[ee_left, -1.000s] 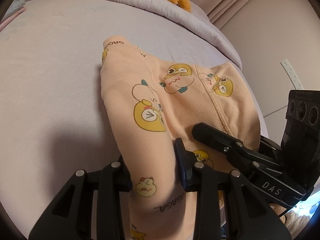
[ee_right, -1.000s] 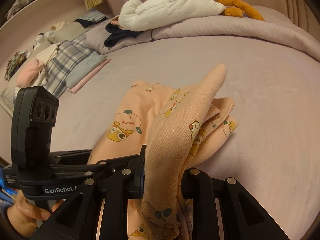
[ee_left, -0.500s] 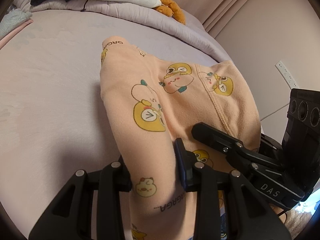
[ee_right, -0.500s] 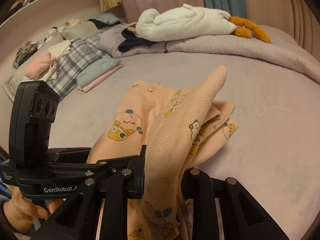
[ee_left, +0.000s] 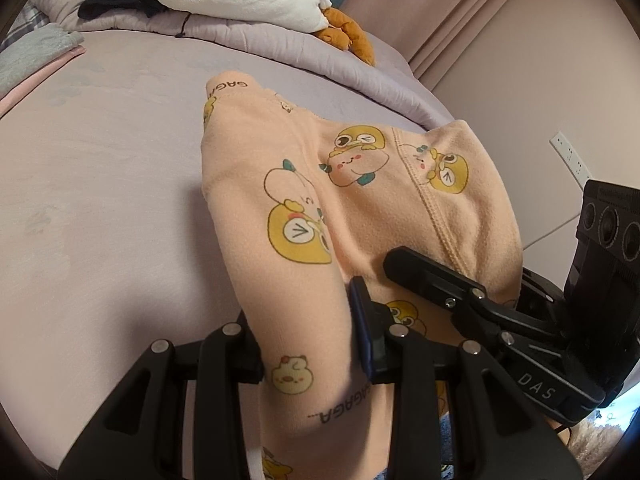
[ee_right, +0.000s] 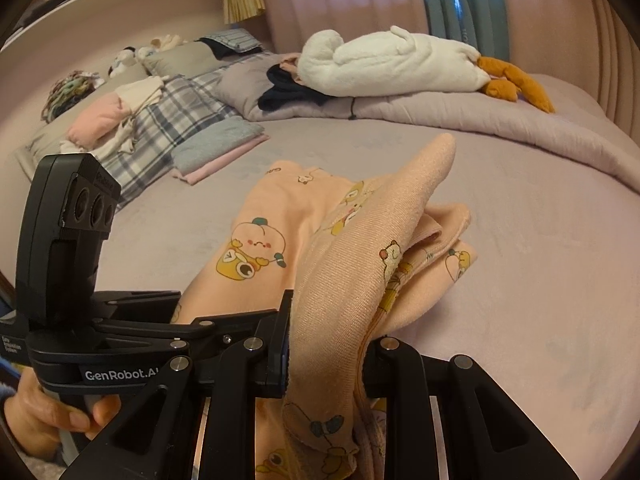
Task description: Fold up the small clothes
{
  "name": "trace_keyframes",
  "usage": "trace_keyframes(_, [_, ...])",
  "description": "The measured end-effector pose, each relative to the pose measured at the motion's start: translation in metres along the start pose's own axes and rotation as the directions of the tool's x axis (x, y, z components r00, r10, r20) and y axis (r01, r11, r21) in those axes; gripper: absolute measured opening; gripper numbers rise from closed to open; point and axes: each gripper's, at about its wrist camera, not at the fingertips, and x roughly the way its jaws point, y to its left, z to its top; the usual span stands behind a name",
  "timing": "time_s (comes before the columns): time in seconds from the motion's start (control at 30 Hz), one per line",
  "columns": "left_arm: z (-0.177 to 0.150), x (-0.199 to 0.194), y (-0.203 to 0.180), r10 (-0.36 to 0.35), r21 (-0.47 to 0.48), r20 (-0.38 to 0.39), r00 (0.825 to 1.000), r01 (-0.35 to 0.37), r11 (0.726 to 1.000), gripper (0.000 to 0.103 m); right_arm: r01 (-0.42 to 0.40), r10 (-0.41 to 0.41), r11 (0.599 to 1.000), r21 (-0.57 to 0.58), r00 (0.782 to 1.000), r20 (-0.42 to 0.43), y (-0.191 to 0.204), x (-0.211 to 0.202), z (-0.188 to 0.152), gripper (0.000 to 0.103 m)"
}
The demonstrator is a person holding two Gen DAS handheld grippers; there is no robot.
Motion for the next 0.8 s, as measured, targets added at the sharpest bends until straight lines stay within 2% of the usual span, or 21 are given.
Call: trace_keyframes(0.8, [-0.01,-0.027,0.011,0.009,-0.025,0.059,0.998,-0.007,1.0,0.033,-0.013,0.014,0.998,-0.063,1.0,0.011,0.019,-0.001,0.01,0.025])
